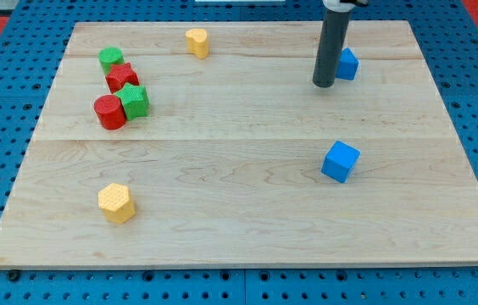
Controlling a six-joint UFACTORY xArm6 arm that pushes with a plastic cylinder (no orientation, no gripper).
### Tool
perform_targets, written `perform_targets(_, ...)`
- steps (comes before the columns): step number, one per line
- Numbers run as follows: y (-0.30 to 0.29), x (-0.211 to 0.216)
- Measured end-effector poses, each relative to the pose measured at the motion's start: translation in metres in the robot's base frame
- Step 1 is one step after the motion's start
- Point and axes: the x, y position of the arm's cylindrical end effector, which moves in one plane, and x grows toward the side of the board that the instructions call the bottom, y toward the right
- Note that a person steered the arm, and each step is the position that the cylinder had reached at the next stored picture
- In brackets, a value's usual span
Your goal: Move blue triangle on bottom right to yellow heart
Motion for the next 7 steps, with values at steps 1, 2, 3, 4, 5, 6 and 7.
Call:
perform_targets(1, 0.020, -0.024)
perform_targets(2, 0.075, -0.032)
perform_targets(3, 0.118, -0.010)
perform_targets(4, 0.110, -0.007)
perform_targets(5, 0.122, -0.019)
perform_targets(6, 0.122, -0.045)
perform_targets(7, 0.111, -0.055)
